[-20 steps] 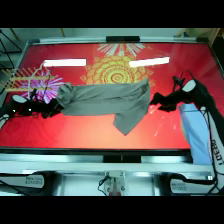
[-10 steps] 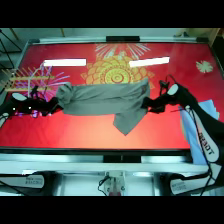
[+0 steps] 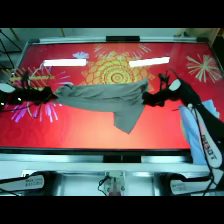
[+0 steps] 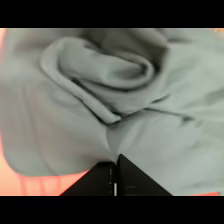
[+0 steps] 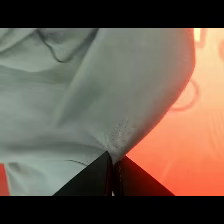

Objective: Fold the shirts.

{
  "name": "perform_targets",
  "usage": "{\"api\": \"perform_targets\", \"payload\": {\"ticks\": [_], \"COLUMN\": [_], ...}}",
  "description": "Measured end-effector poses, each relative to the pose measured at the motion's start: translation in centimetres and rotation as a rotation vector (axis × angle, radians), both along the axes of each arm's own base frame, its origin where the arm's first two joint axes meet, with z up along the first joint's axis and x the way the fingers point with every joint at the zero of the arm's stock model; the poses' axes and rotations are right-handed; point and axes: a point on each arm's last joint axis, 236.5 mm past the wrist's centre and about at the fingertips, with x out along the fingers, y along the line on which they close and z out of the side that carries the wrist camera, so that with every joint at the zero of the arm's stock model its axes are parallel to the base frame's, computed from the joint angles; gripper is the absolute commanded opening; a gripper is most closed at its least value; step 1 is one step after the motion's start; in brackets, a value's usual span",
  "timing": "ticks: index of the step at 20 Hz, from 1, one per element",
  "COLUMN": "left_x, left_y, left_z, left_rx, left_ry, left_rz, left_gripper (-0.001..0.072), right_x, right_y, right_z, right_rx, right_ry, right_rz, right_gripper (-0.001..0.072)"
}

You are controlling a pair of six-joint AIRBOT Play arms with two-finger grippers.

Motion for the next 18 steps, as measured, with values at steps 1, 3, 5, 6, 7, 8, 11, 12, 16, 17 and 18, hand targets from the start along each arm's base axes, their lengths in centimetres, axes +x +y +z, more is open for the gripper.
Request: {"api": "perform_targets", "payload": {"ticks": [1, 3, 5, 6, 7, 8, 11, 12, 16, 17, 18], "left_x": [0.8, 1.6, 0.0, -1.9, -4.7, -7.8, -17.7, -20.3, -25.5, -25.4, -25.0], "left_y": [0.4, 1.0, 0.9, 0.7, 0.4, 0.2, -0.9, -1.1, -1.0, -0.8, -0.5], "left_z": [3.9, 14.0, 26.3, 32.2, 37.9, 42.8, 51.6, 52.9, 53.7, 52.9, 51.7], "left_rx": [0.041, 0.129, 0.221, 0.271, 0.323, 0.369, 0.446, 0.461, 0.522, 0.534, 0.541], "left_ry": [-0.091, -0.32, -0.596, -0.731, -0.864, -0.988, -1.221, -1.259, -1.275, -1.241, -1.196], "left_rz": [-0.014, -0.024, -0.015, -0.003, 0.013, 0.042, 0.122, 0.146, 0.196, 0.194, 0.188], "left_gripper": [0.003, 0.0031, 0.0031, 0.0031, 0.0031, 0.0031, 0.0031, 0.0031, 0.0031, 0.0031, 0.0031], "right_x": [1.2, 2.7, 2.4, 1.0, -1.1, -3.7, -13.1, -15.7, -20.7, -20.6, -20.0], "right_y": [-0.2, -1.2, -2.8, -3.7, -4.5, -5.2, -6.7, -7.1, -9.1, -9.8, -10.4], "right_z": [3.9, 13.5, 25.5, 32.0, 37.6, 42.5, 53.0, 54.7, 55.3, 54.3, 52.8], "right_rx": [-0.011, -0.06, -0.131, -0.167, -0.198, -0.225, -0.255, -0.256, -0.318, -0.351, -0.38], "right_ry": [-0.101, -0.339, -0.636, -0.8, -0.942, -1.069, -1.363, -1.414, -1.413, -1.367, -1.304], "right_rz": [0.022, 0.048, 0.033, 0.011, -0.015, -0.042, -0.127, -0.149, -0.215, -0.223, -0.225], "right_gripper": [0.0066, 0.0066, 0.0066, 0.0066, 0.0066, 0.0066, 0.0066, 0.0066, 0.0066, 0.0066, 0.0066]}}
